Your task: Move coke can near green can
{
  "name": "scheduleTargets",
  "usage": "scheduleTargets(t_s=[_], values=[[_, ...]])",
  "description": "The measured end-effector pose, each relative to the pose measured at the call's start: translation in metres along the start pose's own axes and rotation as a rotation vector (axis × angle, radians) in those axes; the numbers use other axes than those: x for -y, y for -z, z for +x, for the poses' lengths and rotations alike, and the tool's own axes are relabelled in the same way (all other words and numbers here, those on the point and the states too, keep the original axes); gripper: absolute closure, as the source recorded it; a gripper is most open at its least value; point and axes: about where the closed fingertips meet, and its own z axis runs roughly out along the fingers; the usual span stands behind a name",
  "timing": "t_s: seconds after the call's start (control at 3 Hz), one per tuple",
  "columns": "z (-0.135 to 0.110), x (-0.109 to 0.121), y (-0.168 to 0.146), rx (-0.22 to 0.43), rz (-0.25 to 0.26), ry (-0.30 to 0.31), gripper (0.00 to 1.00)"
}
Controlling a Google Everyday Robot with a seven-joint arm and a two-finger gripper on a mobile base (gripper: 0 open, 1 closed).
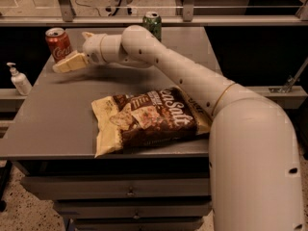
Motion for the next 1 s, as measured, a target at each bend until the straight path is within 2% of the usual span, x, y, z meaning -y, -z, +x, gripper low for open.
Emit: scheduleTargets(t_s=[0.33,1.0], values=[[-0.0013,-0.0045,-0.0114,0.034,-0.021,-0.025,0.17],[-0.001,-0.008,-0.0144,0.069,-0.032,-0.066,0.64]])
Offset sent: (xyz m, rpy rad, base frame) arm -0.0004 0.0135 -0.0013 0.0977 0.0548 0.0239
